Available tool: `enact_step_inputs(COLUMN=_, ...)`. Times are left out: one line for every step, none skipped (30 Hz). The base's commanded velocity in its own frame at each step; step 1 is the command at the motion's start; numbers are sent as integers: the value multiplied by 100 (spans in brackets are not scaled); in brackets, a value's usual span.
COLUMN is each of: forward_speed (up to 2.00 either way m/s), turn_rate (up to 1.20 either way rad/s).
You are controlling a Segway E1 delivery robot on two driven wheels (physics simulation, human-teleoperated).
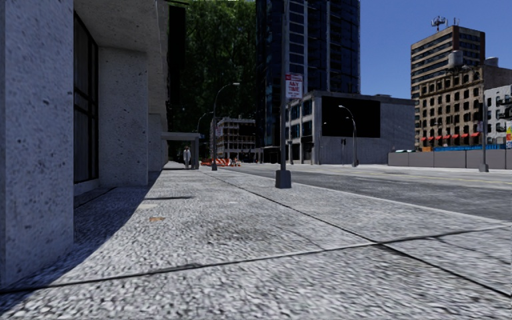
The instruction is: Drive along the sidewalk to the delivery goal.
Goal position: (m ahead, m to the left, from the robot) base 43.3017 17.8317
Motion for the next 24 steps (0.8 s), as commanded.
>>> enact_step_inputs(forward_speed=200, turn_rate=43)
enact_step_inputs(forward_speed=200, turn_rate=43)
enact_step_inputs(forward_speed=200, turn_rate=43)
enact_step_inputs(forward_speed=200, turn_rate=43)
enact_step_inputs(forward_speed=200, turn_rate=43)
enact_step_inputs(forward_speed=200, turn_rate=43)
enact_step_inputs(forward_speed=200, turn_rate=43)
enact_step_inputs(forward_speed=200, turn_rate=43)
enact_step_inputs(forward_speed=200, turn_rate=43)
enact_step_inputs(forward_speed=200, turn_rate=43)
enact_step_inputs(forward_speed=200, turn_rate=43)
enact_step_inputs(forward_speed=200, turn_rate=43)
enact_step_inputs(forward_speed=200, turn_rate=43)
enact_step_inputs(forward_speed=200, turn_rate=43)
enact_step_inputs(forward_speed=200, turn_rate=43)
enact_step_inputs(forward_speed=200, turn_rate=43)
enact_step_inputs(forward_speed=200, turn_rate=43)
enact_step_inputs(forward_speed=200, turn_rate=43)
enact_step_inputs(forward_speed=200, turn_rate=43)
enact_step_inputs(forward_speed=200, turn_rate=43)
enact_step_inputs(forward_speed=200, turn_rate=43)
enact_step_inputs(forward_speed=200, turn_rate=43)
enact_step_inputs(forward_speed=200, turn_rate=43)
enact_step_inputs(forward_speed=200, turn_rate=43)
